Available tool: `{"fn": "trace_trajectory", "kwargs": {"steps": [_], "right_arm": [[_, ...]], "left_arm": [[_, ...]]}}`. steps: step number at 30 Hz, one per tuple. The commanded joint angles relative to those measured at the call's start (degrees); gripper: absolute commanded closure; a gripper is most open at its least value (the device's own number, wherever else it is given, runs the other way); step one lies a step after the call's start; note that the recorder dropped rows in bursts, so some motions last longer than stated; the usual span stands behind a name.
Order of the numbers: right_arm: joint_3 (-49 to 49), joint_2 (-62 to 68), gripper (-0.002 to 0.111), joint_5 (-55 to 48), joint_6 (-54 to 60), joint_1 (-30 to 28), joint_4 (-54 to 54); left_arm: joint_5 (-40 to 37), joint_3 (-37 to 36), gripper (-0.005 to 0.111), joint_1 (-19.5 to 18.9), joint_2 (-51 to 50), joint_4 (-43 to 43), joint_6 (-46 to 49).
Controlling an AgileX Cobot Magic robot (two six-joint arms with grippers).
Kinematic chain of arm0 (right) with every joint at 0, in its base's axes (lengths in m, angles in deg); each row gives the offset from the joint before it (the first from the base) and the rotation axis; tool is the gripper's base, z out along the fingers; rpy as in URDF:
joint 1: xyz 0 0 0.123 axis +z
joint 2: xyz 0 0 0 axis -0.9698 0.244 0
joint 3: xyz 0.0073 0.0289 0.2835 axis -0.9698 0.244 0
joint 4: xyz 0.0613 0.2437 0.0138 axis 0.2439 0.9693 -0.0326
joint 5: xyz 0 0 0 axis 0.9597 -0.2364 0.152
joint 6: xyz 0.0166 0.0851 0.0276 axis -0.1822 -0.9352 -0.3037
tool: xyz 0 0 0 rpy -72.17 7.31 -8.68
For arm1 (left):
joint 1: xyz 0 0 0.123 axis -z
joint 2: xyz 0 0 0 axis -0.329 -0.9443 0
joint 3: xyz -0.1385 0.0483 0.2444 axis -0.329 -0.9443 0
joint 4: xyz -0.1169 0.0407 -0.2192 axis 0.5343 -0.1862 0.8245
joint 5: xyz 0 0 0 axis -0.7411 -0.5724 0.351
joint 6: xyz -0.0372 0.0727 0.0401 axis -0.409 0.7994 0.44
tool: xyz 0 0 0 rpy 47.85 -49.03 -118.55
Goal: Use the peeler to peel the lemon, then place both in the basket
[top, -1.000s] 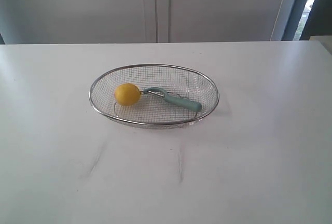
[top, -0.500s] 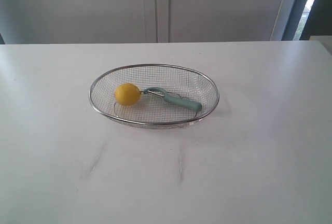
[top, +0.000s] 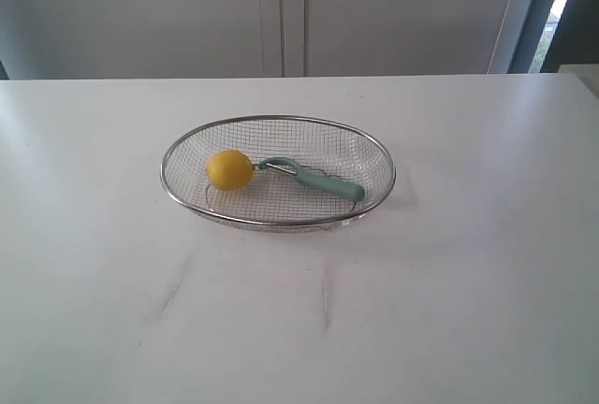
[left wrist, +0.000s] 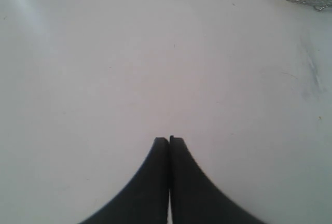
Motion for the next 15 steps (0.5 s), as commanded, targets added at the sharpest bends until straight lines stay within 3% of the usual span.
{"fn": "trace_trajectory", "kwargs": {"steps": [1, 15], "right_arm": [[0.3, -0.3, 0.108, 1.0, 0.3, -0.4, 0.0], [0.3, -0.3, 0.108, 1.0, 0.3, -0.4, 0.0]], "left_arm": [[-0.3, -0.5, 0.107, -0.2, 0.2, 0.4, -0.4], [-0.3, -0.5, 0.107, -0.2, 0.2, 0.4, -0.4]]}}
